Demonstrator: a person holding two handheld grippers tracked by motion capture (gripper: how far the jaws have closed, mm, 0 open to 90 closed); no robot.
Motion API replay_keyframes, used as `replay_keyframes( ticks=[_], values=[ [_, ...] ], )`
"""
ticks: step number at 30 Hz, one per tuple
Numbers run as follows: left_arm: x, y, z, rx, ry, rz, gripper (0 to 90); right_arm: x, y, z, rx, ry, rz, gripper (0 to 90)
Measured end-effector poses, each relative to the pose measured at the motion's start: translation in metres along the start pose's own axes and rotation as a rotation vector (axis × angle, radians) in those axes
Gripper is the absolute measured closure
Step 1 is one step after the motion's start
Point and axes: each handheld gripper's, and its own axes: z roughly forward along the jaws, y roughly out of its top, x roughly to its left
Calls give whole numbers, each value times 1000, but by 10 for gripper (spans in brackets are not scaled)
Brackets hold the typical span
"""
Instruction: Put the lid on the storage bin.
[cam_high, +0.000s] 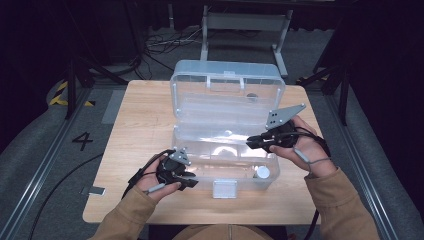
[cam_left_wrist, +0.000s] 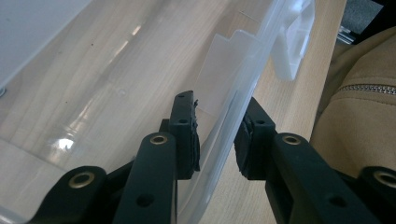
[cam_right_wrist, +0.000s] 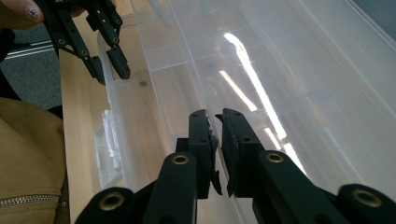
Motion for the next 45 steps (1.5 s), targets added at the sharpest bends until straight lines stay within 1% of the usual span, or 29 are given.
replay_keyframes(
  ticks=[11, 25, 34, 45],
  values=[
    [-1, 0, 0, 9, 8, 0, 713, 4, -2, 0, 4, -6, -15, 821],
    [-1, 0, 0, 9, 9, -2, 713, 10, -6, 1, 1, -8, -20, 820],
    [-1, 0, 0, 9, 8, -2, 712, 12, -9, 2, -6, -8, -19, 817],
    [0, 1, 0, 9, 5, -4, 711, 16, -12, 3, -21, -23, -25, 812]
  ],
)
